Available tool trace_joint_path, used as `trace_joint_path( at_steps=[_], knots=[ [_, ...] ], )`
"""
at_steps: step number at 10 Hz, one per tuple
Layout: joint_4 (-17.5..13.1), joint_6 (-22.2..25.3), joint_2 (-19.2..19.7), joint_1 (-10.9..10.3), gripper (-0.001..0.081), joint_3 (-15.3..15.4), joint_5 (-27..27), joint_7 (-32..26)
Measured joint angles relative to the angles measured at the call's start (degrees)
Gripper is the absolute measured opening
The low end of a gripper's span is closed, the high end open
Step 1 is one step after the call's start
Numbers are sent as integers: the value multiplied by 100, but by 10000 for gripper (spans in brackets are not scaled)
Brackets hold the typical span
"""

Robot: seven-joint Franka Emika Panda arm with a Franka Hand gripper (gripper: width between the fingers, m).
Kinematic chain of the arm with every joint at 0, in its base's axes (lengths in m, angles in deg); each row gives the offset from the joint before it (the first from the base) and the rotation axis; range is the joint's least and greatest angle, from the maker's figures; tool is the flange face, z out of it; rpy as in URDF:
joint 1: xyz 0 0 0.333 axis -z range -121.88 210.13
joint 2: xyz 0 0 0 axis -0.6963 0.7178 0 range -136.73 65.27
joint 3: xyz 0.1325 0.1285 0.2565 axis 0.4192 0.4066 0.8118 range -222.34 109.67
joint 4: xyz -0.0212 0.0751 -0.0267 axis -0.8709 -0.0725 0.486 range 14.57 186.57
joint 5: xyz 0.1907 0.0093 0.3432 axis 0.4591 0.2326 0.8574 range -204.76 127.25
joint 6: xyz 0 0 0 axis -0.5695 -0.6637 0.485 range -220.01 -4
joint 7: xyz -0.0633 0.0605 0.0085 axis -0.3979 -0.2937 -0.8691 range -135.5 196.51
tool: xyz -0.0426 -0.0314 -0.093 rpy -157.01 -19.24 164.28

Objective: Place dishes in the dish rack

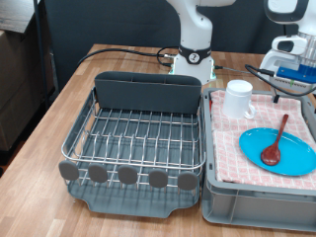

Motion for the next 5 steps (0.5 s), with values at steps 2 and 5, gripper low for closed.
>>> trace_joint_path(
  at_steps=[2,5],
  knots=[
    [-95,-61,249,-33,803,-10,-211,196],
    [-125,-306,588,-70,803,-75,-641,584]
  ],
)
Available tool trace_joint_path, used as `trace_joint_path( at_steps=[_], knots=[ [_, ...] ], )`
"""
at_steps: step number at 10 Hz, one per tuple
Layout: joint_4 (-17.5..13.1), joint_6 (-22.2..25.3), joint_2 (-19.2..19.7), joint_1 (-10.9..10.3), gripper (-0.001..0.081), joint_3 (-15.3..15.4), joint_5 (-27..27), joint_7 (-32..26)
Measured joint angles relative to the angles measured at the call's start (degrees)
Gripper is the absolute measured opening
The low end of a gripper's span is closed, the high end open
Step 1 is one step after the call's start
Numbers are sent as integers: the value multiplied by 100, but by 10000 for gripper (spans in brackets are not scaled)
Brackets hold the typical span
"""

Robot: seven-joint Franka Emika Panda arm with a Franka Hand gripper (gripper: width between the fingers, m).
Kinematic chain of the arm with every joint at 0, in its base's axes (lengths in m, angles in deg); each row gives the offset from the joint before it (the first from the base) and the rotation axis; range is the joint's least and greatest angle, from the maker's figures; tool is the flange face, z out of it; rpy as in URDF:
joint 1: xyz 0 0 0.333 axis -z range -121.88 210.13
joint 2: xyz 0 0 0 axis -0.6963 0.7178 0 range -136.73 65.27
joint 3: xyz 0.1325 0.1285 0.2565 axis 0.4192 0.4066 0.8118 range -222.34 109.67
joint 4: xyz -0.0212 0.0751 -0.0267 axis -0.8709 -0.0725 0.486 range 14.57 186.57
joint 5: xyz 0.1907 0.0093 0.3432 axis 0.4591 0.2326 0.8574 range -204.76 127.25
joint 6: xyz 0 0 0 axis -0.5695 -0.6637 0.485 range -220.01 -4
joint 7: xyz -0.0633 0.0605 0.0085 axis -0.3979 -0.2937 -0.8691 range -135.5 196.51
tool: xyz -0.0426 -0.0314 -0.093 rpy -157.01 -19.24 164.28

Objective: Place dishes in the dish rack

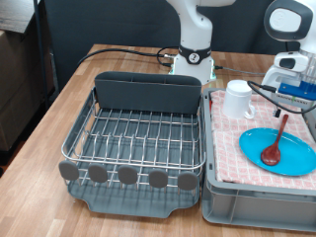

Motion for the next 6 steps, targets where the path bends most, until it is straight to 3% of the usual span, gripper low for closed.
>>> trace_joint_path(
  at_steps=[6],
  knots=[
    [16,-320,327,-66,803,-200,-543,541]
  ],
)
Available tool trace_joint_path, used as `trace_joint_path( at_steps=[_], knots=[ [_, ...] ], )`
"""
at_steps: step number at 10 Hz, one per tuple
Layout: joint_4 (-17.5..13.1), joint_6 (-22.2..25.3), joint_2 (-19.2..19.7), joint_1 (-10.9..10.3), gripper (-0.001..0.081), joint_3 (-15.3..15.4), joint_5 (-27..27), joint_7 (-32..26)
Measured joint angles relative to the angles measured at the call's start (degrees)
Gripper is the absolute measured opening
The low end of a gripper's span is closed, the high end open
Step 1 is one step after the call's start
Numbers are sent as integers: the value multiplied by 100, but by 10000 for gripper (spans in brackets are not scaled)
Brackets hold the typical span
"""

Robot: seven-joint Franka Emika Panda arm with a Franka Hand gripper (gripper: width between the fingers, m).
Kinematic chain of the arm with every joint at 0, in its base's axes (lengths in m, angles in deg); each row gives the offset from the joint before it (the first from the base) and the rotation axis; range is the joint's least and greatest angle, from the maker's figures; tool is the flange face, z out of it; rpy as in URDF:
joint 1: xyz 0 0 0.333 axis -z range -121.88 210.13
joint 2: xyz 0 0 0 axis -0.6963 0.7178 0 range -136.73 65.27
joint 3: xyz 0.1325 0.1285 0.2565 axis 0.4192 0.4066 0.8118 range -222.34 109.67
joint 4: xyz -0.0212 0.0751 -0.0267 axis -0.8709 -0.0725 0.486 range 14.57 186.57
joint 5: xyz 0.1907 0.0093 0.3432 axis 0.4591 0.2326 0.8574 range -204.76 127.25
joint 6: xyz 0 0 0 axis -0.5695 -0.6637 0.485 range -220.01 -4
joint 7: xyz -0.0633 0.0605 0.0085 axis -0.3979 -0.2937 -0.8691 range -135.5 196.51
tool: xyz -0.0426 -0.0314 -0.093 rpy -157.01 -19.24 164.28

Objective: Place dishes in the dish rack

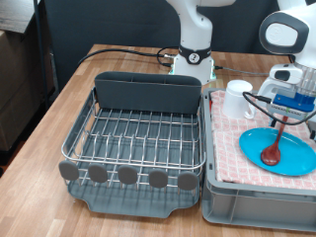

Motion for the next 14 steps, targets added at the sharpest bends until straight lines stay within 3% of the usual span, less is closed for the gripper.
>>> trace_joint_path(
  at_steps=[8,9,10,11,12,13,14],
  knots=[
    [242,-569,75,32,803,-278,-106,2],
    [274,-626,88,31,734,-298,-106,2],
    [298,-657,100,29,551,-313,-108,2],
    [304,-665,109,24,551,-320,-111,2],
    [306,-666,114,13,361,-326,-116,4],
    [307,-665,115,4,361,-326,-116,4],
    [307,-661,115,-1,161,-324,-116,4]
  ],
)
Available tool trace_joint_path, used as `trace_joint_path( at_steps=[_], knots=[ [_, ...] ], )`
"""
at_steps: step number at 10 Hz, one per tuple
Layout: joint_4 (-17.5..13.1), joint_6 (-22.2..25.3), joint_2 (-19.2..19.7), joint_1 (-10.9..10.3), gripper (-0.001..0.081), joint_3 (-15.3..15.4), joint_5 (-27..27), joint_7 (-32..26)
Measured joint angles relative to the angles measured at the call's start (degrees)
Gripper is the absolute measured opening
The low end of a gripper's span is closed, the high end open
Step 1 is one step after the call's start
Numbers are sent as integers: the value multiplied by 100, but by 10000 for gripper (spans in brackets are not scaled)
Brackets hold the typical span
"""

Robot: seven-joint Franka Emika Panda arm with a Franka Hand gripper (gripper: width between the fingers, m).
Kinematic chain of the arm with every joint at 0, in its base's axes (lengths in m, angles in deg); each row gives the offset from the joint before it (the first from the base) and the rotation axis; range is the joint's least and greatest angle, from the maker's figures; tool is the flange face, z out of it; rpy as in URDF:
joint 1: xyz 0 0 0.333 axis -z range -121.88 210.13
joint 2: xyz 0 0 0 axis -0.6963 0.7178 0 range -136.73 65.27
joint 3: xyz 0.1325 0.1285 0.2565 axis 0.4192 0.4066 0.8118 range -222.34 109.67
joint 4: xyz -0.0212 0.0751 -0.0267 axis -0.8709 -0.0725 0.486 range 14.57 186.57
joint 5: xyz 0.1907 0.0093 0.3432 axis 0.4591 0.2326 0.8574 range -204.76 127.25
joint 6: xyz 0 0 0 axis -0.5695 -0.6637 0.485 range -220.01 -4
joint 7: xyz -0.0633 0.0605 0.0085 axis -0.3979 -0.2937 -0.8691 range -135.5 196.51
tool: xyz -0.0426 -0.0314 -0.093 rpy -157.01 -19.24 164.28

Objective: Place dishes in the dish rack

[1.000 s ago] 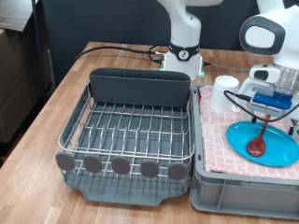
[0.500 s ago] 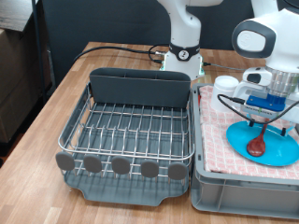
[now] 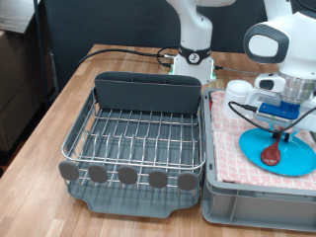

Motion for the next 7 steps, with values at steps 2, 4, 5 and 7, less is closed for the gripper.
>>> trace_joint_path(
  at_steps=[2,4,5,7],
  knots=[
    [-10,20,-1,-7,90,14,0,0],
    [-34,68,-35,-7,85,42,15,-30],
    [-45,149,-91,-2,84,73,51,-72],
    [-72,420,-297,24,81,183,294,-255]
  ],
)
